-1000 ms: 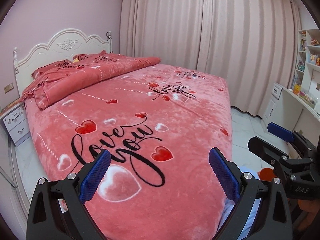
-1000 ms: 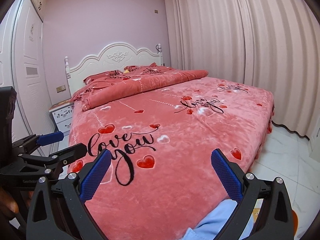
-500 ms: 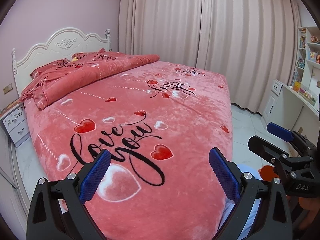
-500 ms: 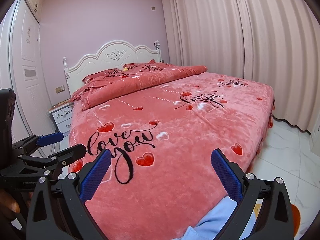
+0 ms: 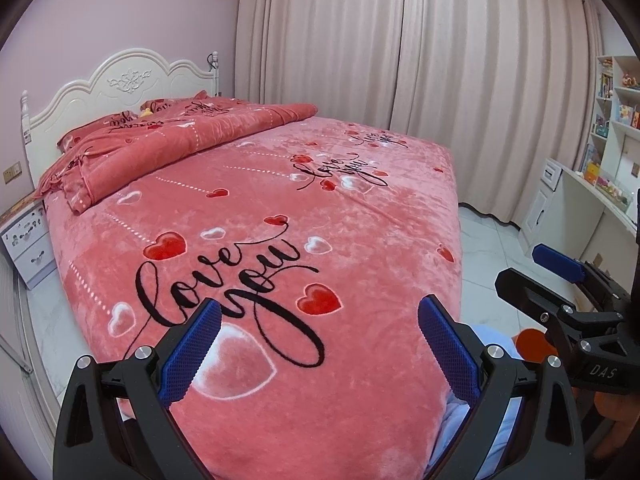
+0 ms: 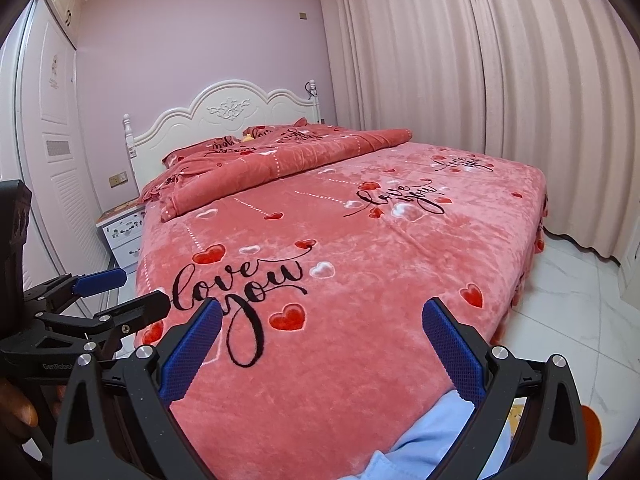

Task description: Collect trash

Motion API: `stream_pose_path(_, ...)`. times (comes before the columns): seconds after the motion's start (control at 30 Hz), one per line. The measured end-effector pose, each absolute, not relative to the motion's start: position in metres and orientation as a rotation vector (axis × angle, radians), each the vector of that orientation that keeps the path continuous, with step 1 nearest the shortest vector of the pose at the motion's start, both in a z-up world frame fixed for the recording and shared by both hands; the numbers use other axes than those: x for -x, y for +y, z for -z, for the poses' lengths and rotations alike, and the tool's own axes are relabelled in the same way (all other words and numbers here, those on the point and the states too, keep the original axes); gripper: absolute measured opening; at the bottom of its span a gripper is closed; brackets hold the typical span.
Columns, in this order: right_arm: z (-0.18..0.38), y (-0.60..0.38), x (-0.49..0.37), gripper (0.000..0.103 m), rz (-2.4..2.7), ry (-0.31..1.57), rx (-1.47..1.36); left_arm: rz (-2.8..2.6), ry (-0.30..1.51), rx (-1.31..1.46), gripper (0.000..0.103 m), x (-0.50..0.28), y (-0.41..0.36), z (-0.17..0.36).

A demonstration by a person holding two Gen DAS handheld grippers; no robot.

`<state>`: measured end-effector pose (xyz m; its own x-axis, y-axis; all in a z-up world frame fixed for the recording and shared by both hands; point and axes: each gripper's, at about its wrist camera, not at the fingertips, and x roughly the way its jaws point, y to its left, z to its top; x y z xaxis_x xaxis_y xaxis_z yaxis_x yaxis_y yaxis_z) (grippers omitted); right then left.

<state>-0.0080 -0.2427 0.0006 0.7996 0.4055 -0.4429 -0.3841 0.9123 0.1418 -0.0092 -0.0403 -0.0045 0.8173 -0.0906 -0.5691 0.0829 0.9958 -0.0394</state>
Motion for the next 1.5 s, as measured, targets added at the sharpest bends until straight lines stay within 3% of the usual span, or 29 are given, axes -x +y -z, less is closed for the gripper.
stream_pose_path(1.5,0.000,-0.247,0.006,0.098,-0.417,0.494,-0.060,0.127,0.654,-0.028,0.097,0.000,-0.054,0.009)
